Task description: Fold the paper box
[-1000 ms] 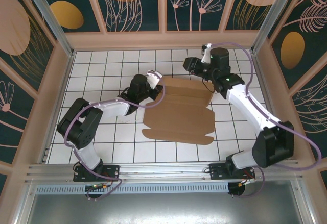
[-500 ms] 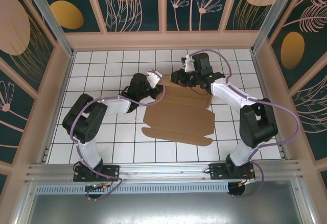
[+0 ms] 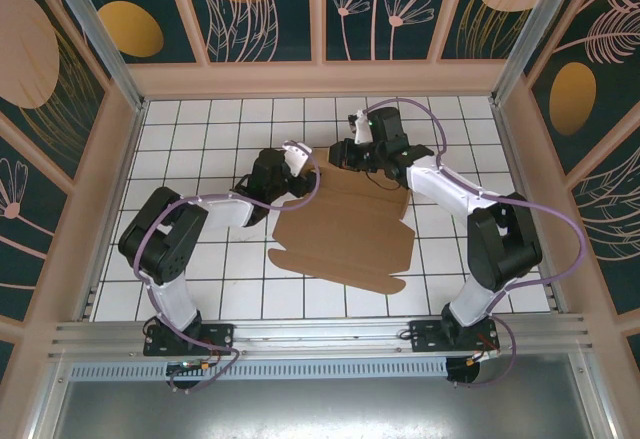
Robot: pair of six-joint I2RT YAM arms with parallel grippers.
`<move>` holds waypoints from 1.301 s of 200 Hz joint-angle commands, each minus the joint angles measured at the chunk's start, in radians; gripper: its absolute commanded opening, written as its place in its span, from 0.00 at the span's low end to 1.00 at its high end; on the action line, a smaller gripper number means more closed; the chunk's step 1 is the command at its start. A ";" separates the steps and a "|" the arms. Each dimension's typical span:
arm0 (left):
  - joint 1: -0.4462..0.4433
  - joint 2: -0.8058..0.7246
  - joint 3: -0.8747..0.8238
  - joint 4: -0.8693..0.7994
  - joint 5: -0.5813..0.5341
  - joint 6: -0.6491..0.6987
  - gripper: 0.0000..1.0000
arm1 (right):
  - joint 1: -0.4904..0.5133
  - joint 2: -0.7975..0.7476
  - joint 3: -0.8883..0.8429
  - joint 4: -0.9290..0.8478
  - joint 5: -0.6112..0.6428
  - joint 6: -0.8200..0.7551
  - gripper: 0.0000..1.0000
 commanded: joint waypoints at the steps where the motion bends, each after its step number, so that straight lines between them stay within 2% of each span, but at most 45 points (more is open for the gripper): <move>1: 0.002 -0.064 -0.024 0.012 -0.043 0.005 0.70 | 0.018 -0.007 -0.029 -0.028 0.053 -0.032 0.14; 23: 0.011 -0.078 -0.042 0.001 -0.046 0.007 0.71 | 0.020 -0.015 -0.032 -0.025 0.050 -0.032 0.14; 51: 0.023 -0.120 -0.060 -0.004 -0.041 0.004 0.65 | 0.023 -0.020 -0.035 -0.019 0.046 -0.031 0.14; 99: 0.024 -0.076 -0.066 -0.022 -0.027 0.018 0.61 | 0.031 -0.011 -0.026 -0.020 0.038 -0.029 0.15; 139: 0.028 -0.014 -0.028 -0.041 0.011 -0.031 0.56 | 0.031 -0.016 -0.030 -0.008 0.030 -0.019 0.15; 174: 0.034 -0.014 -0.054 -0.003 0.065 -0.081 0.59 | 0.033 -0.015 -0.029 -0.002 0.021 -0.012 0.15; 237: 0.053 0.044 -0.038 0.028 0.112 -0.152 0.52 | 0.046 -0.010 -0.026 0.009 0.020 -0.002 0.15; 260: 0.053 0.057 -0.029 0.032 0.105 -0.150 0.45 | 0.046 -0.009 -0.027 0.011 0.019 0.004 0.15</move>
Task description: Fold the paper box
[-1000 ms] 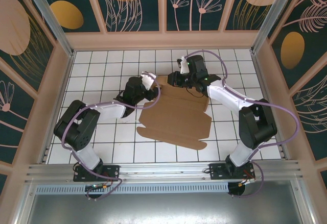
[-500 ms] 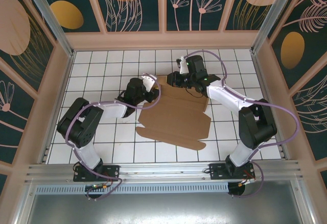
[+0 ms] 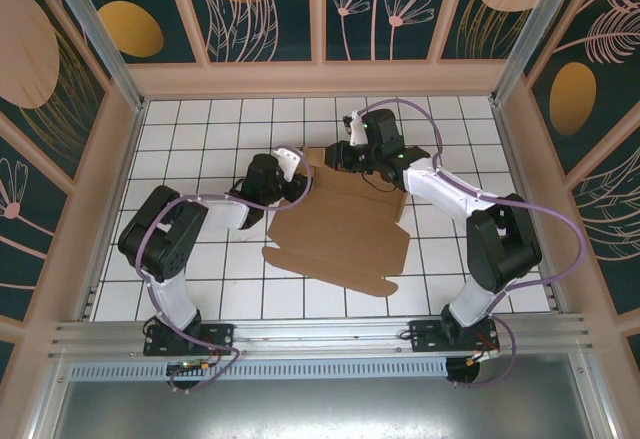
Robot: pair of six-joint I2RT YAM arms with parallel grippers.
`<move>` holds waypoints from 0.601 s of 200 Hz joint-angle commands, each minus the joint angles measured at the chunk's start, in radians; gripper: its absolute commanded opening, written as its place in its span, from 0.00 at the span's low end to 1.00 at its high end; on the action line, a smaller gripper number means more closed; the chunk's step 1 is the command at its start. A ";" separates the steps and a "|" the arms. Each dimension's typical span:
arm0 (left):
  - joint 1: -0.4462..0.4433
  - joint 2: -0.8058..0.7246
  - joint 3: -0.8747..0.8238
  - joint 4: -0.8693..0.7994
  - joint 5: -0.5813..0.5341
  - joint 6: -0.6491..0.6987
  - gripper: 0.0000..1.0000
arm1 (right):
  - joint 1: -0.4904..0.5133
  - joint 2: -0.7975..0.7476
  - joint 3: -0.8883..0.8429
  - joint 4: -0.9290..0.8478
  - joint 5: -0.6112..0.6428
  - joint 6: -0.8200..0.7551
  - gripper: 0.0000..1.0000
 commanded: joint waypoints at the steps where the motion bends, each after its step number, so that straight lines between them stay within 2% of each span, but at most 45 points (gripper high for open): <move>1: 0.012 0.031 0.021 0.015 -0.007 -0.019 0.44 | 0.015 -0.004 -0.023 -0.007 -0.009 0.016 0.15; 39: 0.012 0.043 0.031 0.044 -0.021 -0.007 0.38 | 0.015 -0.001 -0.028 0.008 -0.040 0.030 0.15; 50: 0.012 0.052 0.046 0.041 -0.011 0.001 0.40 | 0.015 0.003 -0.029 0.010 -0.049 0.031 0.15; 61: 0.012 0.063 0.059 0.039 -0.010 0.007 0.46 | 0.015 0.005 -0.028 0.008 -0.056 0.031 0.15; 74: 0.012 0.074 0.067 0.042 -0.010 0.024 0.45 | 0.015 0.009 -0.026 0.007 -0.061 0.032 0.15; 97: 0.012 0.088 0.071 0.048 -0.004 0.052 0.37 | 0.015 0.014 -0.021 0.011 -0.073 0.034 0.15; 120: 0.012 0.089 0.071 0.054 0.008 0.064 0.26 | 0.015 0.024 -0.021 0.019 -0.091 0.039 0.16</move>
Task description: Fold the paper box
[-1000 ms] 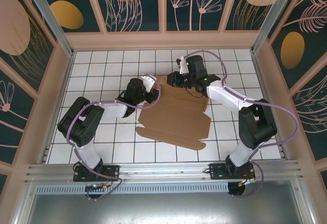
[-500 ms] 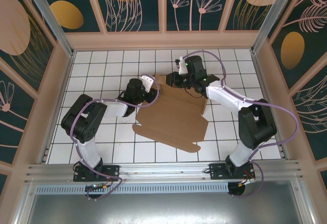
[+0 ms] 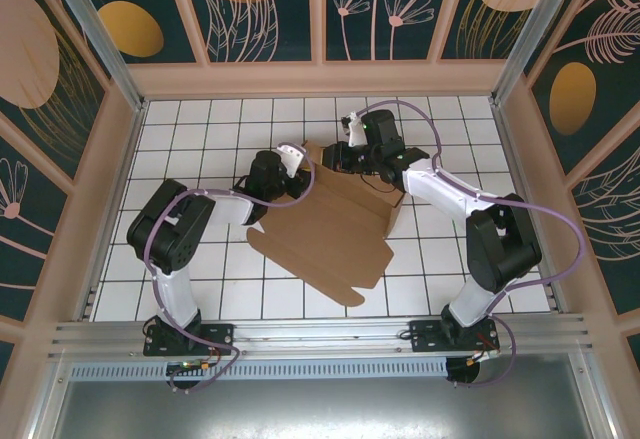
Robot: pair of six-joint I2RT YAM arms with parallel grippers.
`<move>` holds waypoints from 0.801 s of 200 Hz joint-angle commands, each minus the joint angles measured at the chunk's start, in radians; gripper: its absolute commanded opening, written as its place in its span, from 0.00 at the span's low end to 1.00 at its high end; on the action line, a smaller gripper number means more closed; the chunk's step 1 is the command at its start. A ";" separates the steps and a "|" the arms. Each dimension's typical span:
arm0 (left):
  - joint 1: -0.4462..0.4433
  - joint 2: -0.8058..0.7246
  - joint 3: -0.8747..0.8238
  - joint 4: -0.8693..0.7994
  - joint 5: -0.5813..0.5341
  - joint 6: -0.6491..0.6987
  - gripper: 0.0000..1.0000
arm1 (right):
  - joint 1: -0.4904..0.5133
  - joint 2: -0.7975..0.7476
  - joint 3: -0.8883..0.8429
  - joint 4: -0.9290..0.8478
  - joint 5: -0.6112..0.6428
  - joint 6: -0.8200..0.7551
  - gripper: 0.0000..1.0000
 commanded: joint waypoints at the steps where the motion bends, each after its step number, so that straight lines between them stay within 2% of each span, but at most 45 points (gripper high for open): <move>1: 0.007 0.024 0.017 0.016 0.012 0.028 0.25 | 0.011 0.024 -0.015 0.000 -0.041 0.013 0.16; 19: 0.007 0.023 0.011 0.022 0.022 0.034 0.17 | 0.011 0.021 -0.016 0.007 -0.060 0.016 0.23; 51: 0.007 0.018 0.004 0.022 0.025 0.044 0.14 | -0.031 -0.020 -0.010 0.044 -0.137 0.032 0.46; 69: 0.007 0.013 0.003 0.019 0.034 0.047 0.13 | -0.074 -0.032 0.002 0.063 -0.176 0.048 0.53; 94: 0.007 -0.001 -0.003 0.009 0.047 0.060 0.12 | -0.131 -0.014 0.042 0.035 -0.138 0.024 0.56; 121: 0.007 -0.024 -0.015 -0.001 0.064 0.067 0.11 | -0.160 0.092 0.120 -0.065 -0.034 -0.033 0.57; 160: 0.005 -0.047 -0.024 -0.011 0.067 0.040 0.08 | -0.137 0.283 0.165 -0.059 -0.075 0.005 0.55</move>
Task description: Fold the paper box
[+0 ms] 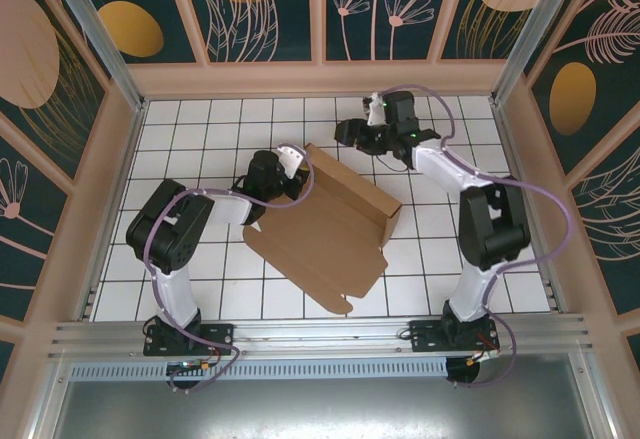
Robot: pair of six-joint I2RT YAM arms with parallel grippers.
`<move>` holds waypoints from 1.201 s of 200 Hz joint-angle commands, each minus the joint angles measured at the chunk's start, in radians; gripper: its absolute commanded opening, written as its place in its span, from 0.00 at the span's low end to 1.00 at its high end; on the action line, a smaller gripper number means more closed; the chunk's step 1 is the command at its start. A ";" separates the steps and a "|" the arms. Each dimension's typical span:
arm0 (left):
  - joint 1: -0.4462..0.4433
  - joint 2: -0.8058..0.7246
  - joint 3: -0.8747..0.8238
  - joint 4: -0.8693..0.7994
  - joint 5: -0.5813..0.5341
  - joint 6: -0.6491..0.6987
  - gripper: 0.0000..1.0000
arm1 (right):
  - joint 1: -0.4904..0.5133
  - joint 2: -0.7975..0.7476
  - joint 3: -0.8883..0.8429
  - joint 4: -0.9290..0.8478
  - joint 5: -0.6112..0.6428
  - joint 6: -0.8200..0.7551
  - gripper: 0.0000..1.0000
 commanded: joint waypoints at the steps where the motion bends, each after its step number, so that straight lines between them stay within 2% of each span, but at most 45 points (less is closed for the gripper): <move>1: -0.004 -0.038 -0.012 -0.015 0.033 -0.013 0.08 | 0.025 0.100 0.011 -0.038 -0.011 0.008 0.55; 38: -0.009 -0.041 -0.001 -0.050 -0.014 -0.028 0.03 | 0.083 0.194 0.031 0.000 -0.073 0.044 0.49; 69: -0.013 -0.044 0.011 -0.066 -0.076 -0.051 0.00 | 0.124 0.211 0.021 0.023 -0.130 0.046 0.43; 136: -0.049 -0.031 0.026 -0.082 -0.128 -0.070 0.00 | 0.142 0.237 -0.002 0.097 -0.301 0.084 0.42; 145: -0.052 -0.029 0.031 -0.094 -0.134 -0.069 0.00 | 0.139 0.230 -0.001 0.082 -0.274 0.080 0.42; 159: -0.054 -0.035 0.032 -0.104 -0.148 -0.062 0.00 | 0.117 0.191 -0.011 0.051 -0.165 0.077 0.44; 189: -0.054 -0.059 0.006 -0.101 -0.166 -0.045 0.00 | 0.028 0.033 -0.092 0.077 -0.028 0.110 0.49; 207: -0.054 -0.061 0.009 -0.115 -0.160 -0.047 0.09 | 0.011 -0.033 -0.076 0.014 0.042 0.058 0.54; 228: -0.054 -0.061 0.015 -0.127 -0.137 -0.056 0.31 | 0.010 -0.090 -0.045 -0.062 0.108 0.004 0.56; 240: -0.054 -0.071 0.013 -0.124 -0.142 -0.067 0.39 | 0.009 -0.121 -0.036 -0.094 0.142 -0.017 0.57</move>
